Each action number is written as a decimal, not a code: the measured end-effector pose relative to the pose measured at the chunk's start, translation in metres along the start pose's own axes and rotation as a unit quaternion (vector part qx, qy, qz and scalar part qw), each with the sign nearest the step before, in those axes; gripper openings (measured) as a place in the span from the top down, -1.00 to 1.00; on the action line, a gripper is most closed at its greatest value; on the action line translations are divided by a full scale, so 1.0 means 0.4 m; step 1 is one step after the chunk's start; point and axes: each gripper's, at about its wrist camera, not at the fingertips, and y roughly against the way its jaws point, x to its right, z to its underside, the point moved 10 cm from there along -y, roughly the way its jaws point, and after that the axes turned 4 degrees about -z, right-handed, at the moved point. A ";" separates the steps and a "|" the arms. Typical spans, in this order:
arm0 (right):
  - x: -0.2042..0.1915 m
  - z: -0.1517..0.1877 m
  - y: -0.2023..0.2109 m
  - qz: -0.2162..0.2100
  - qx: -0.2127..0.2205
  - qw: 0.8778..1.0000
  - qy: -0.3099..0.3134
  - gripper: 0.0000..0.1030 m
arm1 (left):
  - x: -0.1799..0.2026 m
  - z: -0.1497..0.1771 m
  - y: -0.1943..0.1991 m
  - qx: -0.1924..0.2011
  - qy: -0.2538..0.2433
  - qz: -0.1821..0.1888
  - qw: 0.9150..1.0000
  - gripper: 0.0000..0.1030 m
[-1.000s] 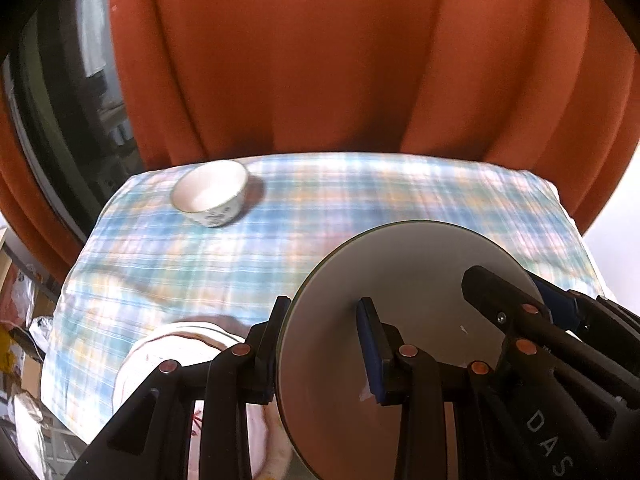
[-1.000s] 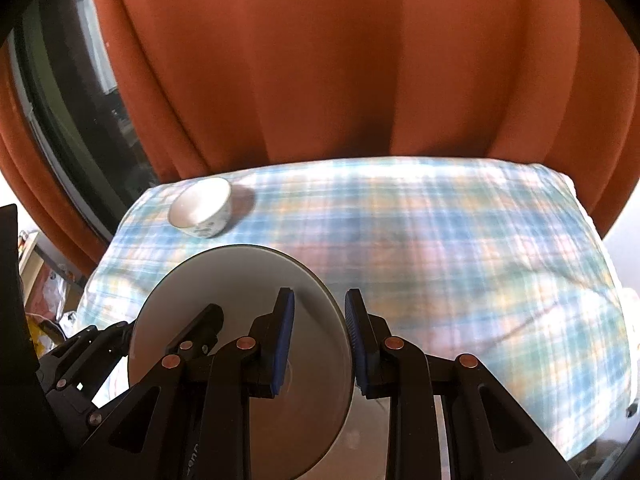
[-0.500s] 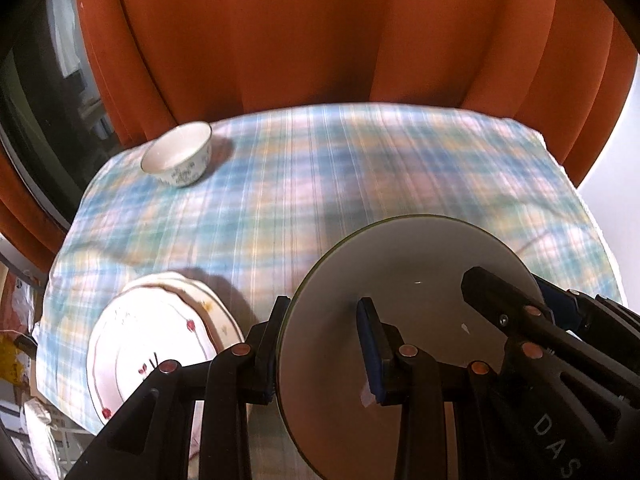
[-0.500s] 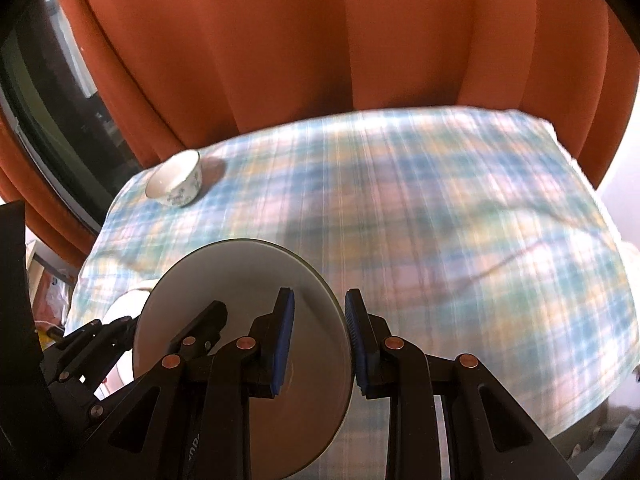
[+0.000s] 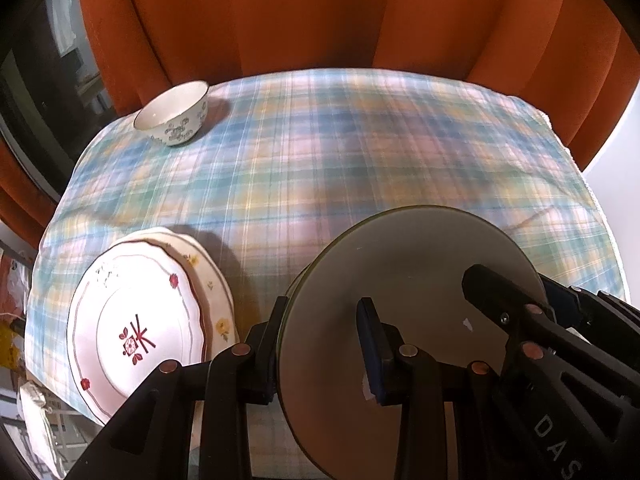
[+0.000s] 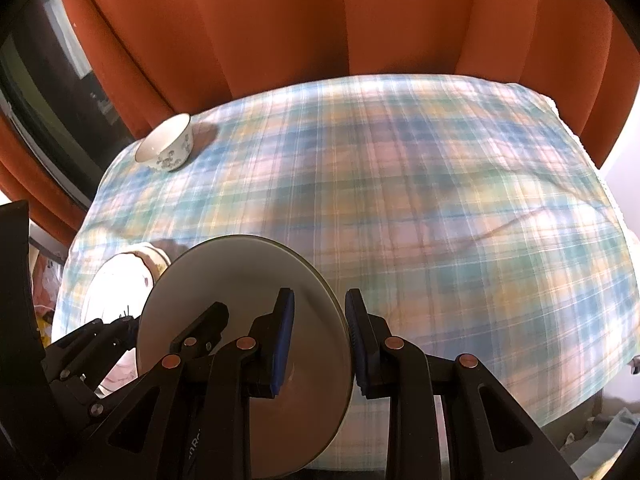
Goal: Organize plates and bowls
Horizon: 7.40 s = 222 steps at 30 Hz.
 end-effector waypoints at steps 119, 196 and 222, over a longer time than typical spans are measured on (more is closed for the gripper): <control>-0.593 -0.488 -0.334 -0.006 0.080 0.996 0.048 -0.80 | -0.669 -0.470 -0.165 0.080 0.087 -0.029 0.993 -0.20; -0.728 -0.491 -0.214 0.000 0.077 0.996 0.051 0.60 | -0.742 -0.443 -0.028 0.093 0.093 -0.024 0.991 0.51; -0.532 -0.239 0.018 0.024 0.091 0.995 0.035 0.60 | -0.504 -0.238 0.105 0.099 0.063 -0.003 0.993 0.49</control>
